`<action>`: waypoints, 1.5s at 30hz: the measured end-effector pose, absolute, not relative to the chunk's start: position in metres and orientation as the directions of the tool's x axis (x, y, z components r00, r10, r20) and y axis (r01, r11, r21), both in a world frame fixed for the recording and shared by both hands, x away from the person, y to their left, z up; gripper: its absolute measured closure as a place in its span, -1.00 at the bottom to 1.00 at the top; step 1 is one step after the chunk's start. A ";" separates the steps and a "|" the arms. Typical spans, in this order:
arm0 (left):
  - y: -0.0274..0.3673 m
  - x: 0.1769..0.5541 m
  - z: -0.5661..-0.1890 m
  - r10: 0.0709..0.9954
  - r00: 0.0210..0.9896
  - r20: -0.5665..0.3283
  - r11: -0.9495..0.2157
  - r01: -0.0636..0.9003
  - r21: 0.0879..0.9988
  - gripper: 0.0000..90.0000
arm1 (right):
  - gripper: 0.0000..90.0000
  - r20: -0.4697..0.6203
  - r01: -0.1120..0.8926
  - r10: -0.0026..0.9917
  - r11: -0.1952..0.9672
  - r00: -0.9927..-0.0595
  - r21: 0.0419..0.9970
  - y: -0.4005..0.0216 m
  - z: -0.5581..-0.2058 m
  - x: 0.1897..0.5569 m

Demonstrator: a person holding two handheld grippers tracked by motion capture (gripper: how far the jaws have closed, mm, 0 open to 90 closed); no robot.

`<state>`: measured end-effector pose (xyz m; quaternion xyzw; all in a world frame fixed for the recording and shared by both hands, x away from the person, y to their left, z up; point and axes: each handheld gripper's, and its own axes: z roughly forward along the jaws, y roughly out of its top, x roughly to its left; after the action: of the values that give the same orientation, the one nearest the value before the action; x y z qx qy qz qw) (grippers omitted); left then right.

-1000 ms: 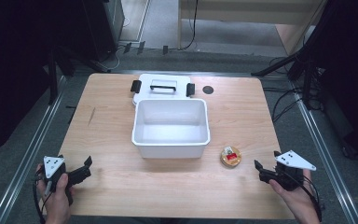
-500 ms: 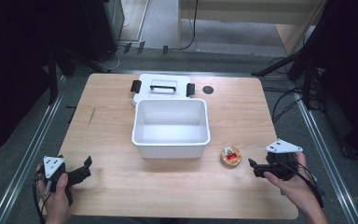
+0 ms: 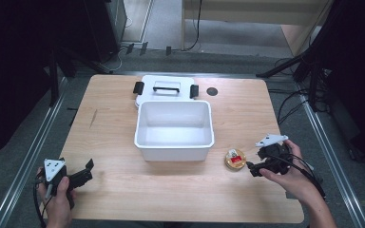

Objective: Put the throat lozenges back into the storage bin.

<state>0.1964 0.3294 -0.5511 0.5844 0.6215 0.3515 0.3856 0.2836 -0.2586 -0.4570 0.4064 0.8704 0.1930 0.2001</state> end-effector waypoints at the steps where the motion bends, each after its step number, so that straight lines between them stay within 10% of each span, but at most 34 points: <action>1: 0.329 0.196 -0.551 0.997 -0.019 -0.069 0.070 0.455 0.888 -1.00 | -0.71 -0.193 0.629 0.779 0.603 -0.597 0.491 -0.257 -0.456 0.285; 45: 0.329 0.197 -0.551 0.998 -0.004 -0.063 0.058 0.454 0.889 -1.00 | -0.82 -0.153 0.605 0.632 0.773 -0.760 0.191 -0.203 -0.448 0.316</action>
<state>0.1969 0.3285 -0.5512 0.5898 0.6154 0.3508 0.3877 0.3158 -0.2030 -0.4479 0.3303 0.9358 0.0651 0.1045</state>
